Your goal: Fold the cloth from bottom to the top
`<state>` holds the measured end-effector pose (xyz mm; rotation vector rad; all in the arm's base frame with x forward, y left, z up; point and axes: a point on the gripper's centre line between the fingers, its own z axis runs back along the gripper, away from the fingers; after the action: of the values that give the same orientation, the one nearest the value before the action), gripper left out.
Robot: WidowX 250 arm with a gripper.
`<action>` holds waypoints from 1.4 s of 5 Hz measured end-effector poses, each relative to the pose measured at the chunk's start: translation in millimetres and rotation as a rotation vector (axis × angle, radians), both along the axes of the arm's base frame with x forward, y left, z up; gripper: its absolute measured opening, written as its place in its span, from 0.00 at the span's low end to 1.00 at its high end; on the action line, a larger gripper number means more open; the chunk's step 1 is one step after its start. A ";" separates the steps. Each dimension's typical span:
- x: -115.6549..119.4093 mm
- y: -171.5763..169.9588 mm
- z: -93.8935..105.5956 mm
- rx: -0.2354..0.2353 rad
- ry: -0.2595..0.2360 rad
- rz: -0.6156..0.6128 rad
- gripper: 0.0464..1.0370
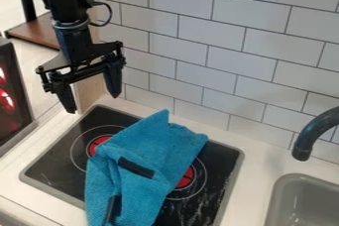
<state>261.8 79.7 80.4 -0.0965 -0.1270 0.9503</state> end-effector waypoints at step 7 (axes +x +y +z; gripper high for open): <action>-67.4 -30.3 -47.0 -0.057 0.101 -0.300 0.96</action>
<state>194.4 49.4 33.3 -0.1161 0.0082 0.6580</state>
